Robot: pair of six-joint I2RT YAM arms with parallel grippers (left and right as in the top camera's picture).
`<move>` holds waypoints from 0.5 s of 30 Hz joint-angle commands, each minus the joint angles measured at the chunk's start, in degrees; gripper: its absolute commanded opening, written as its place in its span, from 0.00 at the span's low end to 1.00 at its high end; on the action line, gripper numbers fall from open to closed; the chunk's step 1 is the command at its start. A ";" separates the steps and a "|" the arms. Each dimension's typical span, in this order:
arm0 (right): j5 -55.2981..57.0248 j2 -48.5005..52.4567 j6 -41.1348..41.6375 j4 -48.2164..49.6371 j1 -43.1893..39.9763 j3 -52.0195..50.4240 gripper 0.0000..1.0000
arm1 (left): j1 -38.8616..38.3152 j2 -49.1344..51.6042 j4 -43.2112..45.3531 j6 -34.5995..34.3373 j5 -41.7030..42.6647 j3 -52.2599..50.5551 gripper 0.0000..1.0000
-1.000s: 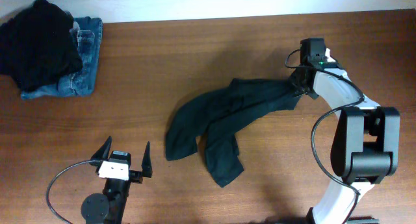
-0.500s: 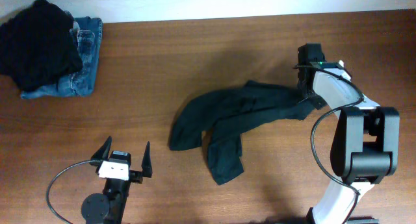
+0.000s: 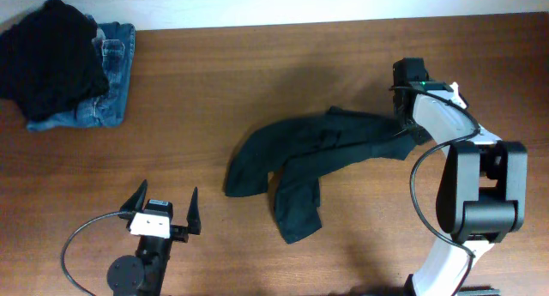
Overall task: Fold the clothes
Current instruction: 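Reach the left gripper to the hoodie's left edge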
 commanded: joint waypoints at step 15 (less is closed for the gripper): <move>-1.90 0.52 0.61 1.05 -0.22 0.59 0.07 | -0.26 -0.44 1.01 0.72 -0.52 -0.42 0.99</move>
